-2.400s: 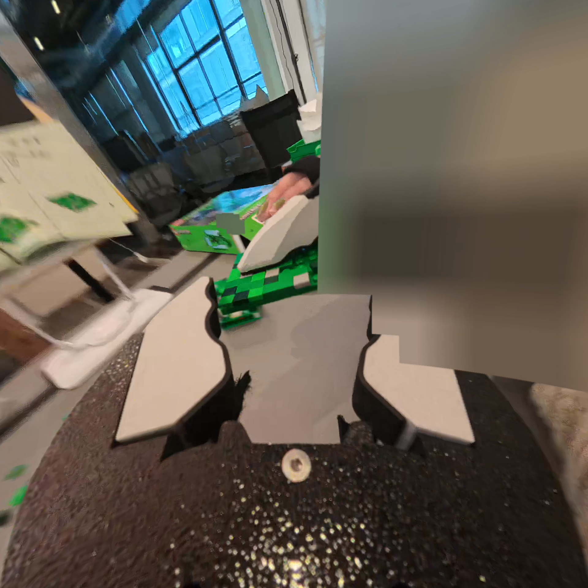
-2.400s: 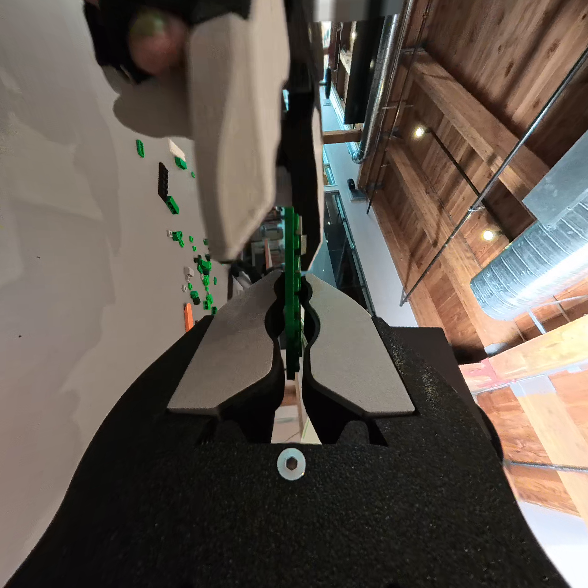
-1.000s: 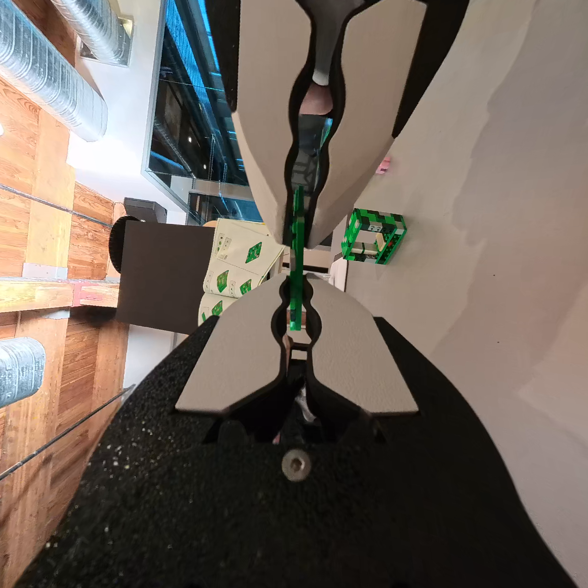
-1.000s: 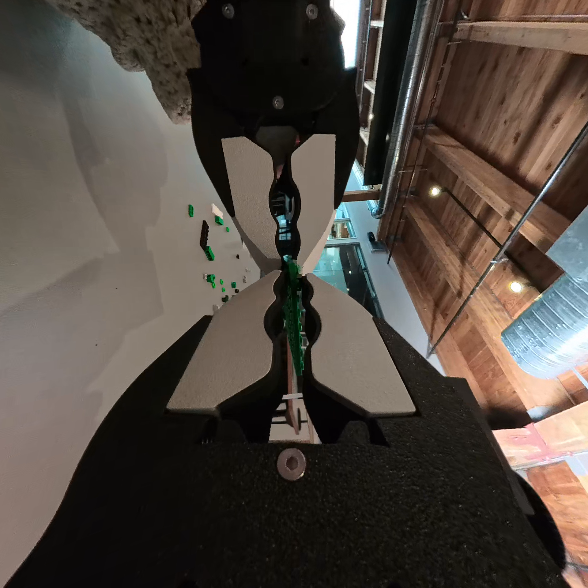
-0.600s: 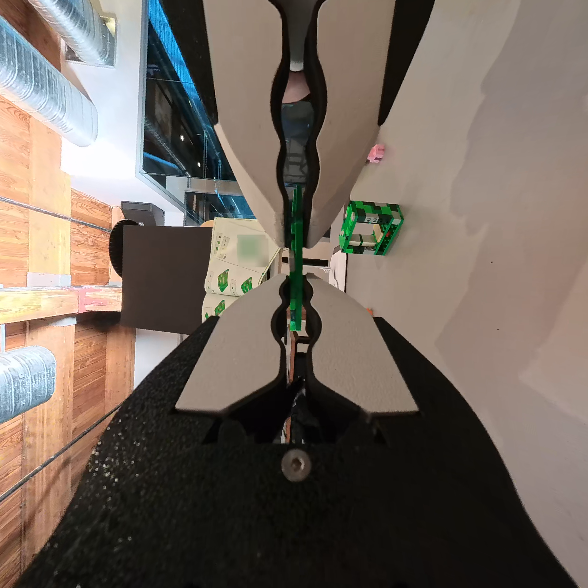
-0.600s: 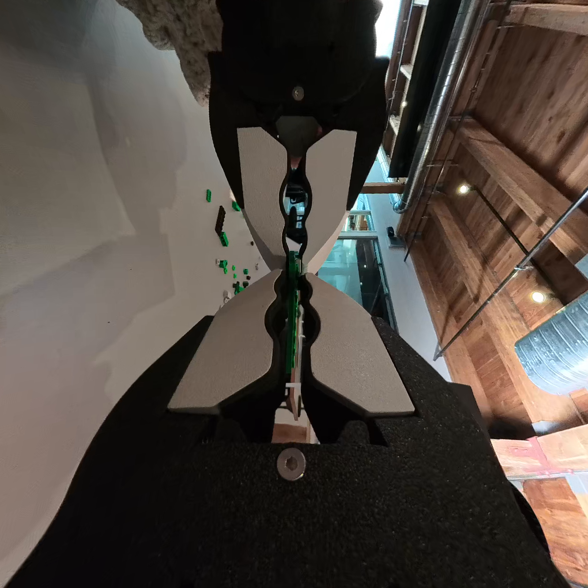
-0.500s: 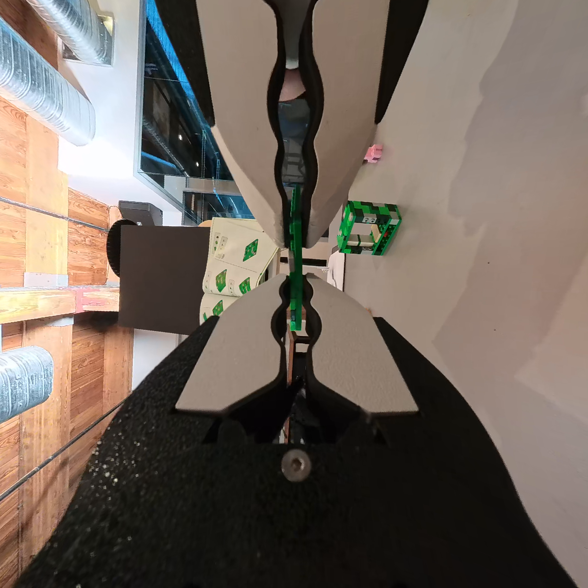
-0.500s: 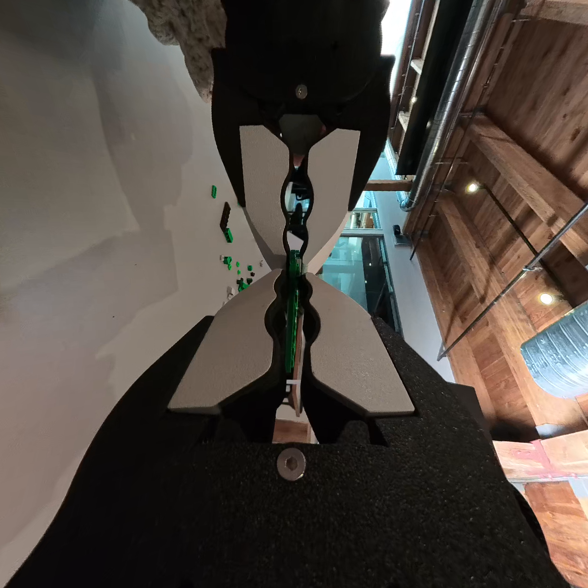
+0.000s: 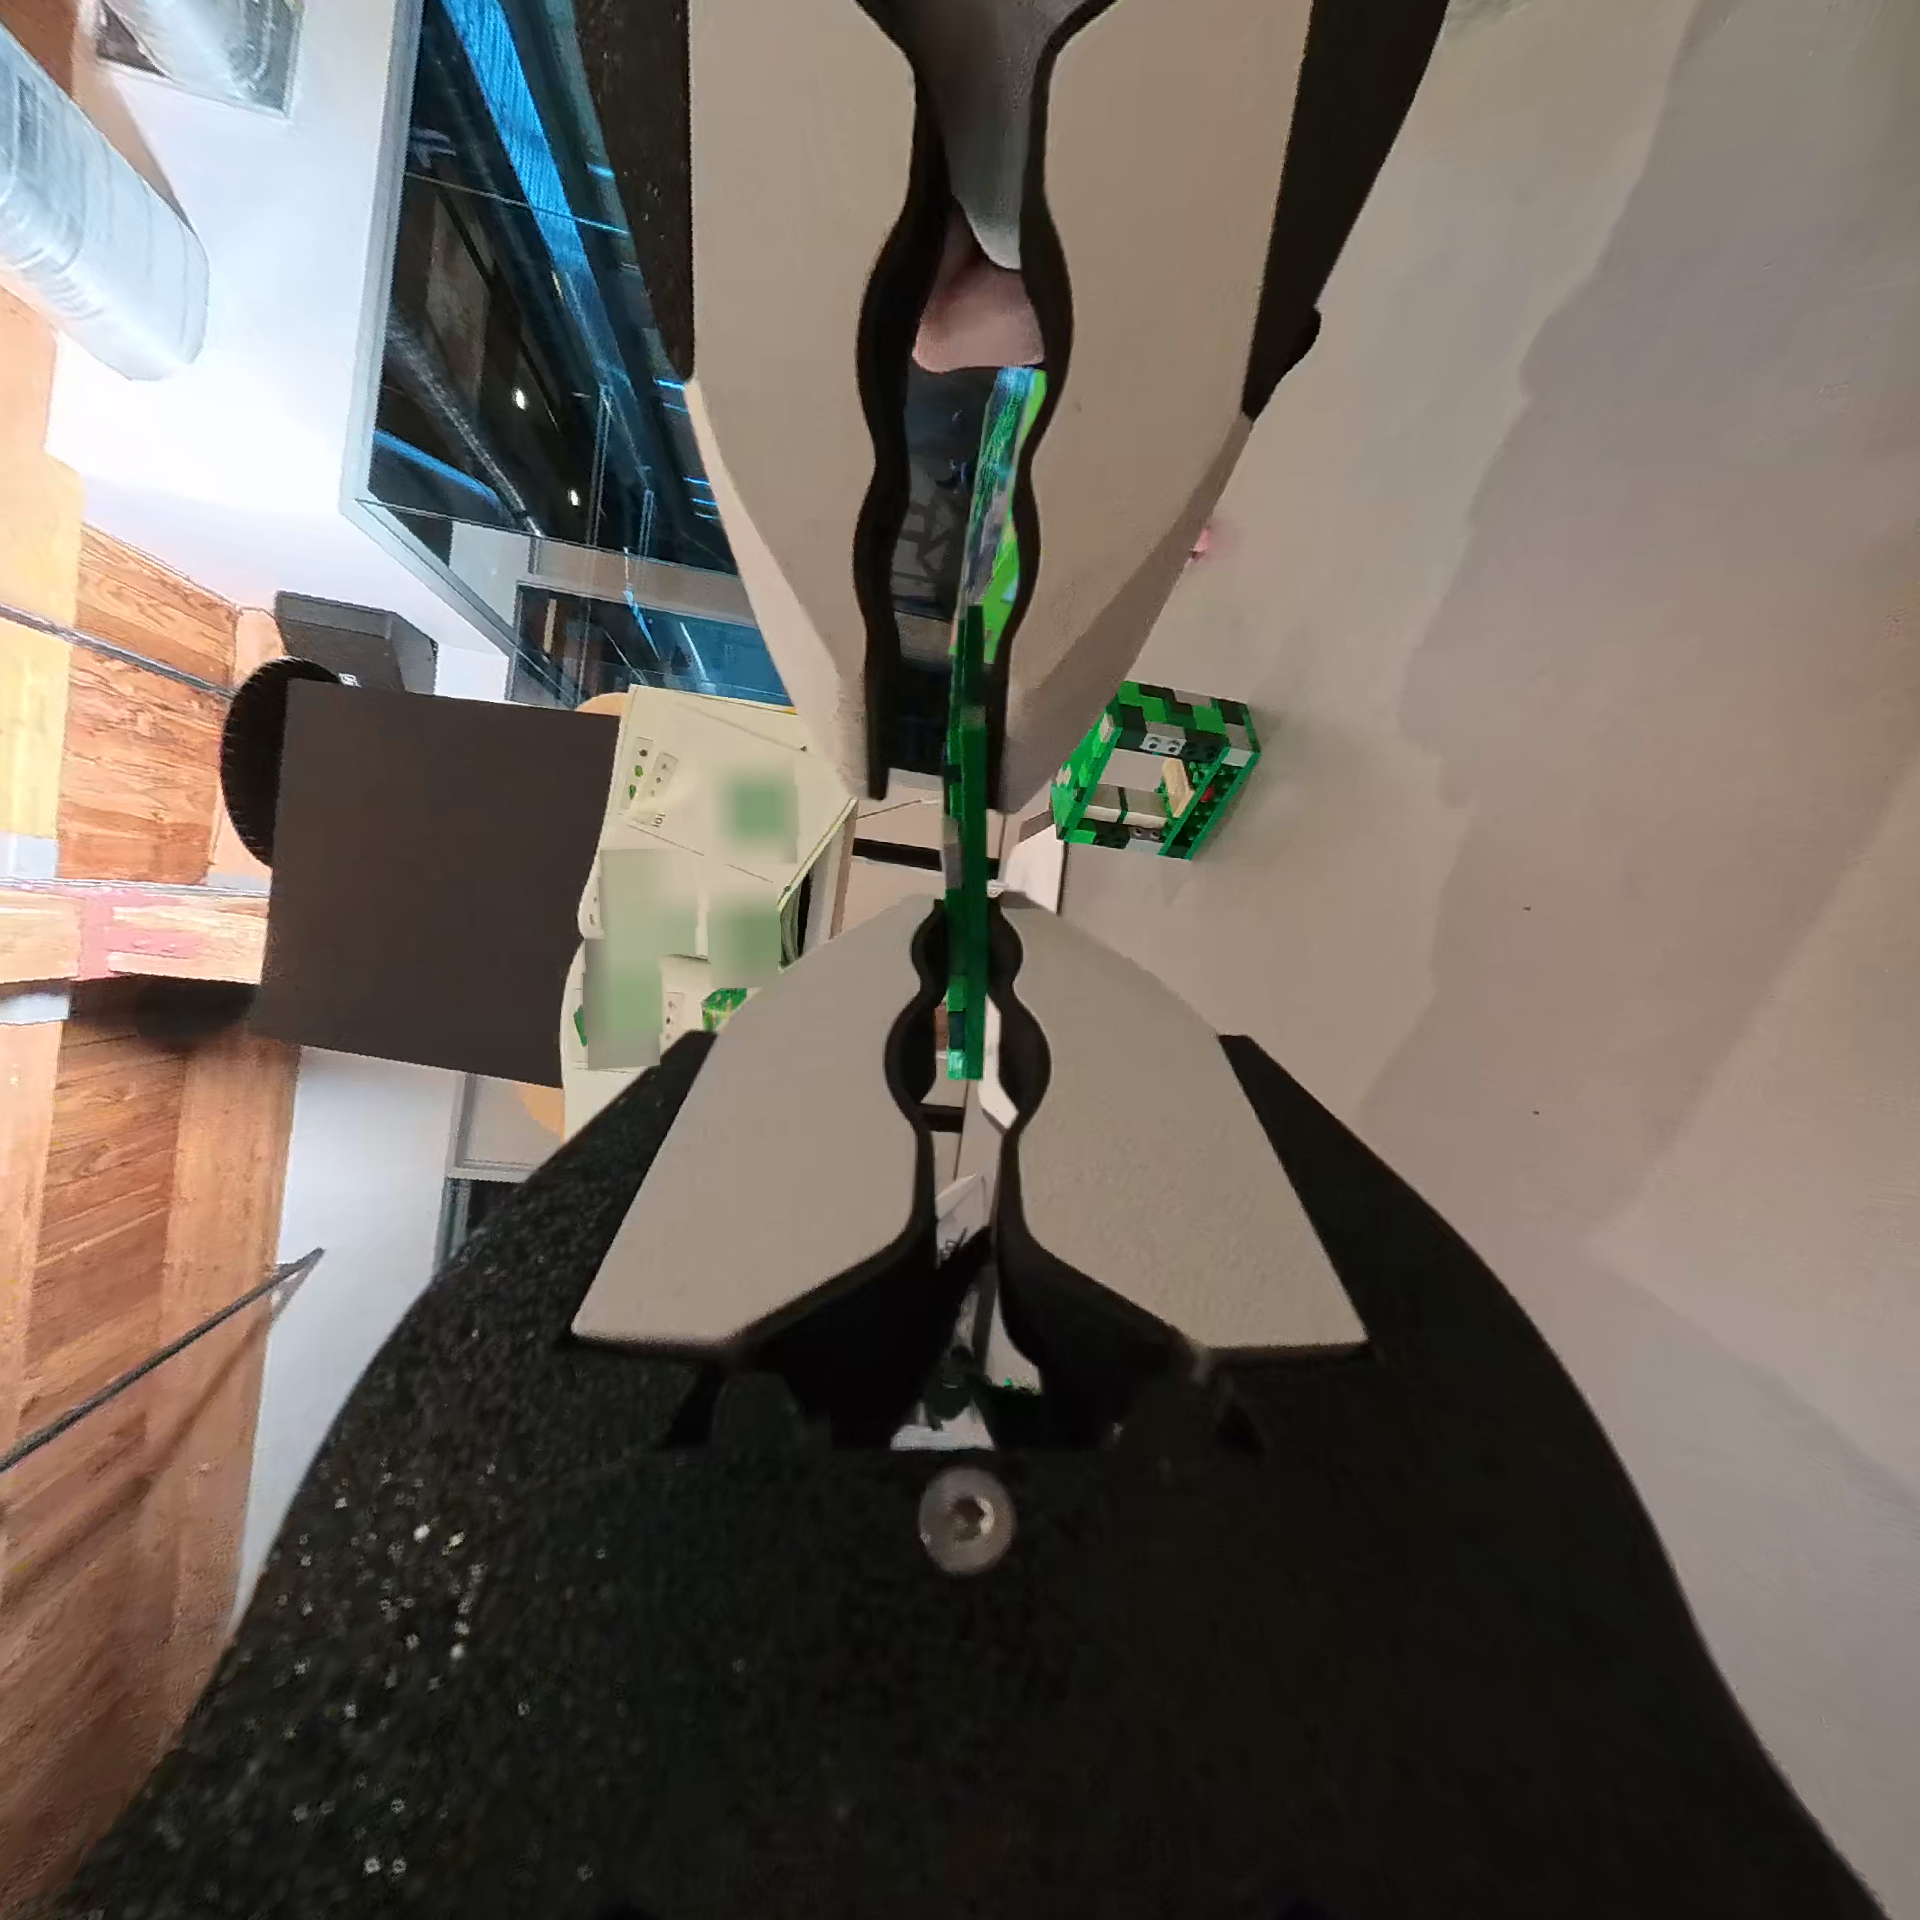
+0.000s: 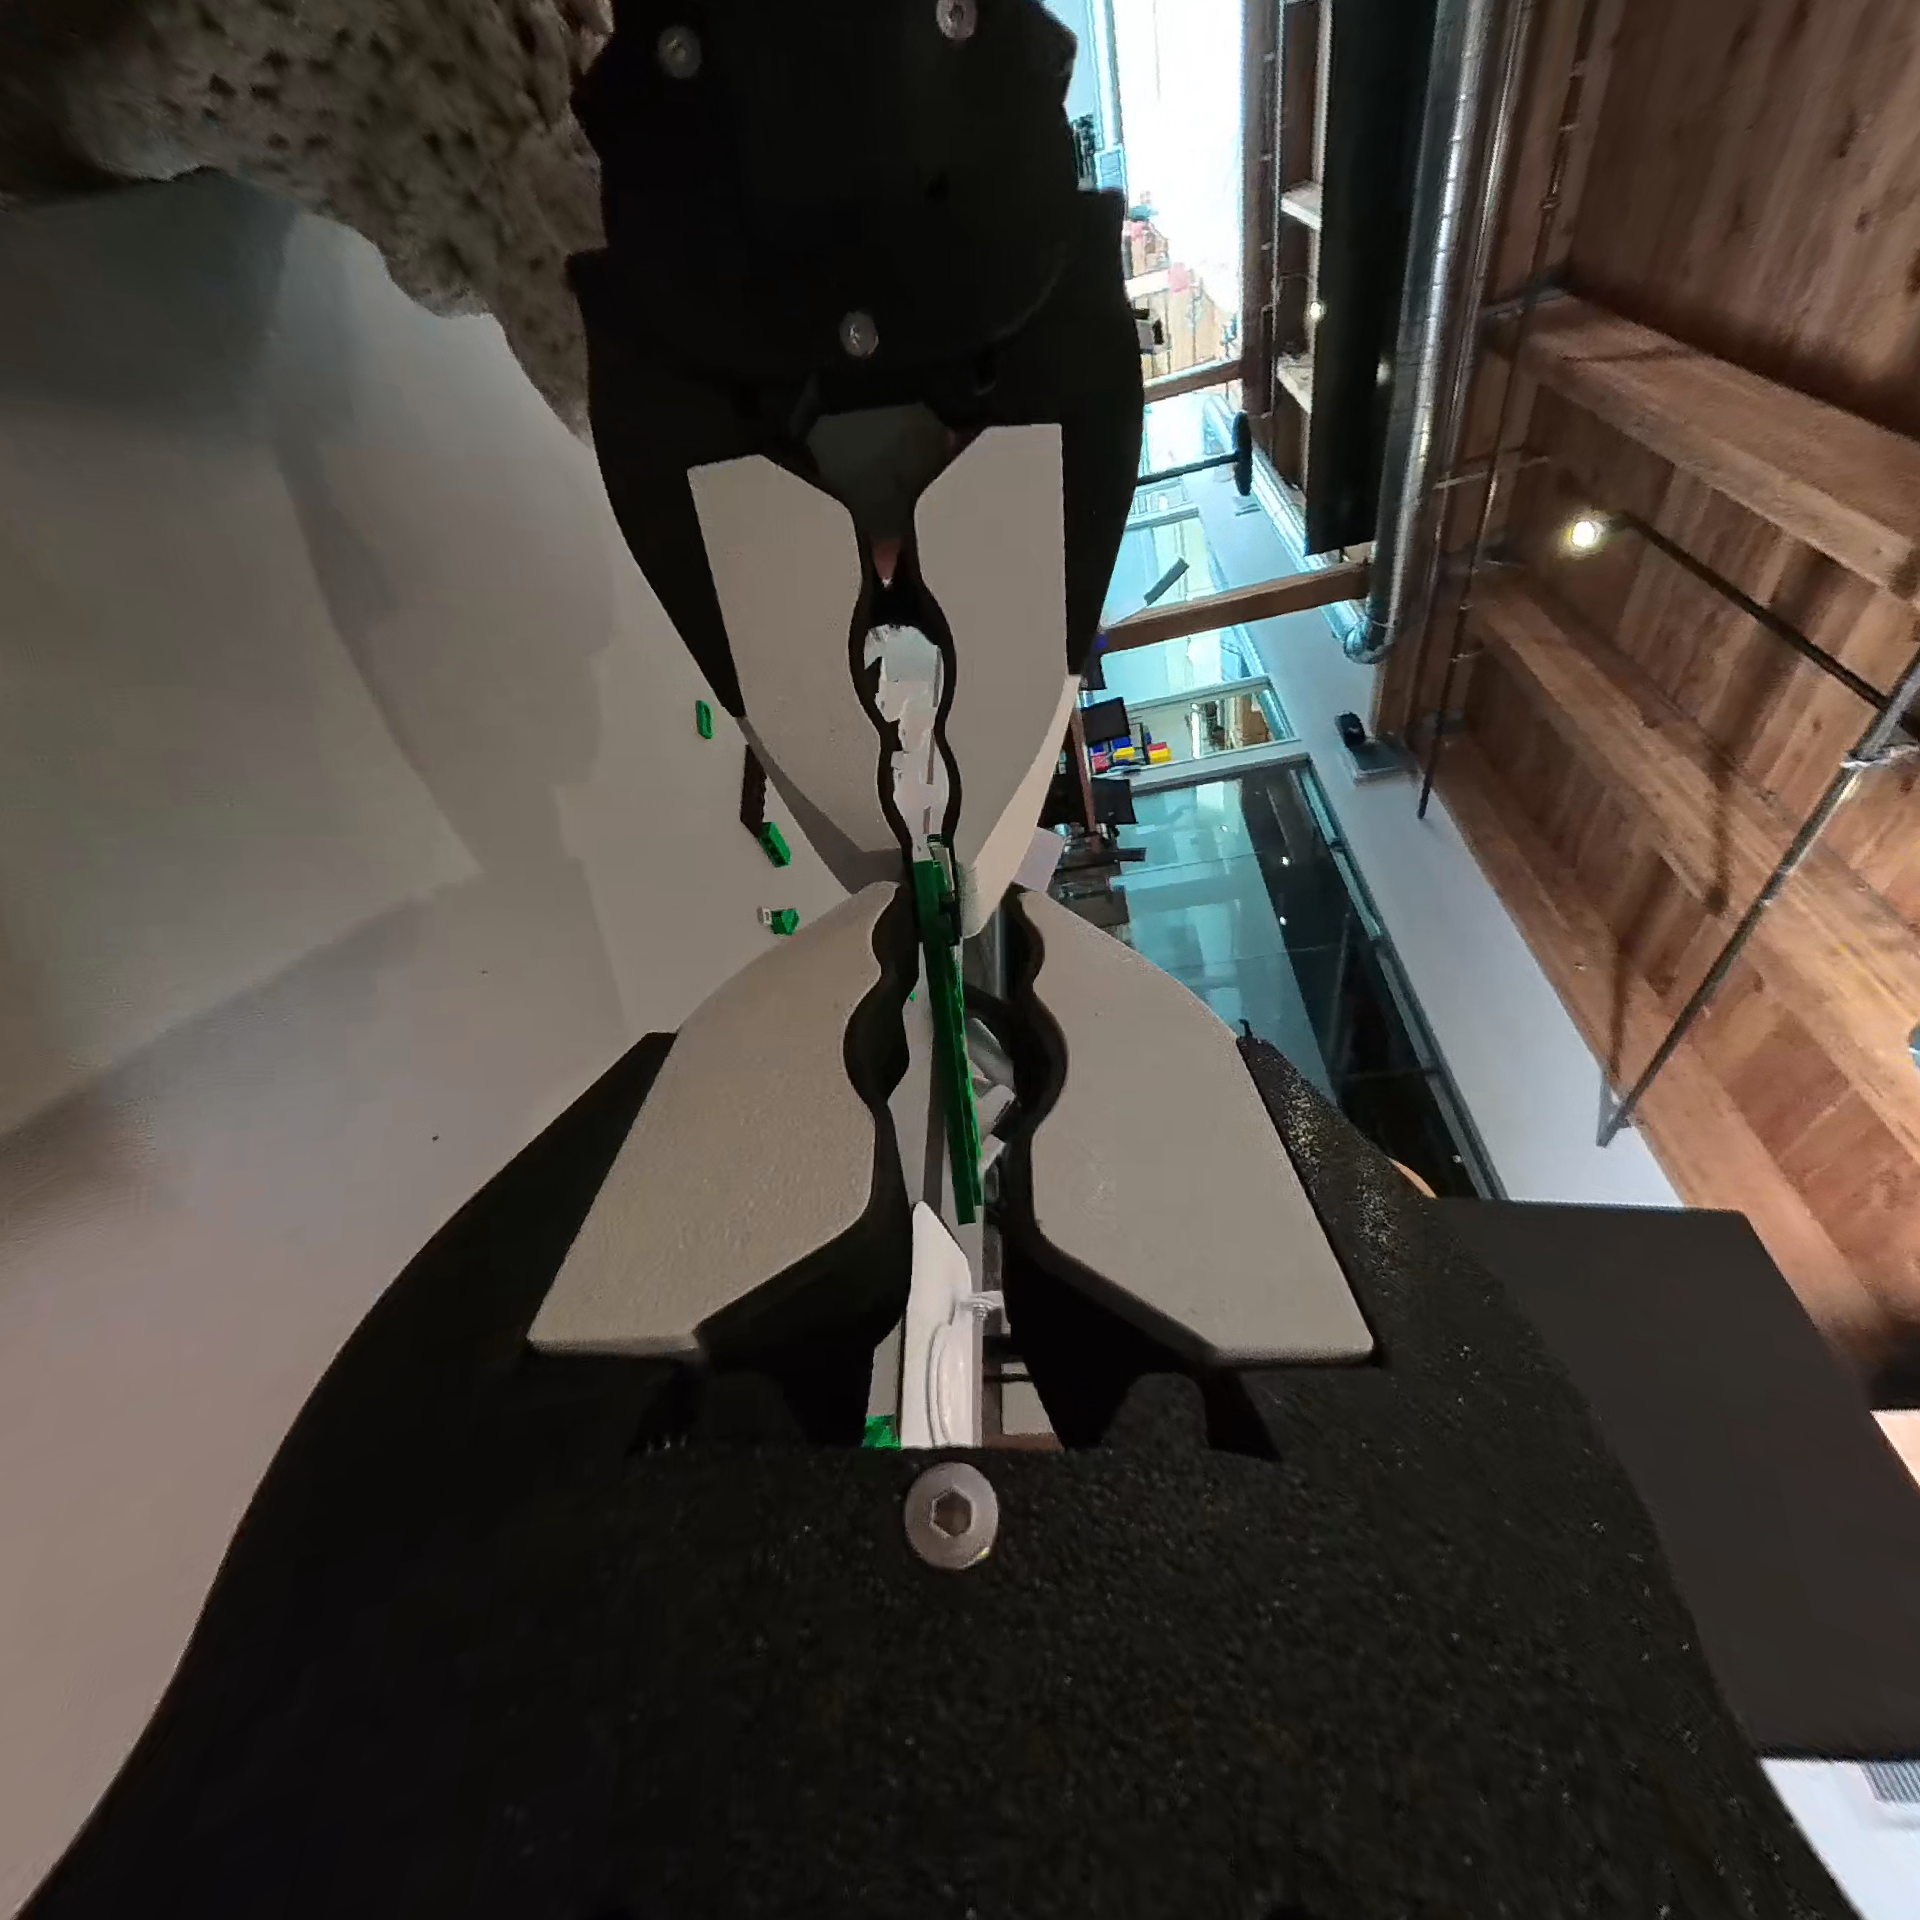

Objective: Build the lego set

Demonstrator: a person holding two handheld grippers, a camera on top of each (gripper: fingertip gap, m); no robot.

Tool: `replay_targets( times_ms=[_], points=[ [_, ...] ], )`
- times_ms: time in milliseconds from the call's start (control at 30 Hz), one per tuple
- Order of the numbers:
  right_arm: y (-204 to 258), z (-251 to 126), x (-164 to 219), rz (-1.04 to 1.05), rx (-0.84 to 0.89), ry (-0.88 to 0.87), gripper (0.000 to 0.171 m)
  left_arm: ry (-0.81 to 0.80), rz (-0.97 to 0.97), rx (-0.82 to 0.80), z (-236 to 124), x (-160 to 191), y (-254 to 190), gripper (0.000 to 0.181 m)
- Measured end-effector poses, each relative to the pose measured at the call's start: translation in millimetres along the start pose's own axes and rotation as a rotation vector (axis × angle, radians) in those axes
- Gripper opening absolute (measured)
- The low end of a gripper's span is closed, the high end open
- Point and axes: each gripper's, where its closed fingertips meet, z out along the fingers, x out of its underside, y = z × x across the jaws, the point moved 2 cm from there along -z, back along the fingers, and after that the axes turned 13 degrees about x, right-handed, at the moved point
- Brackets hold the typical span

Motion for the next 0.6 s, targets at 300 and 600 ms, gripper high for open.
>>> replay_targets(
  times_ms=[300,600],
  points=[
    [3.4,-1.4,-0.3,-0.001,-0.053,0.01,0.006,0.004,-0.018,0.034,0.1,-3.0,0.0,0.005],
    [-2.7,0.8,6.3,0.035,-0.037,0.039,0.025,-0.081,-0.077,0.045,1.8,-2.4,-2.6,0.006]
  ],
)
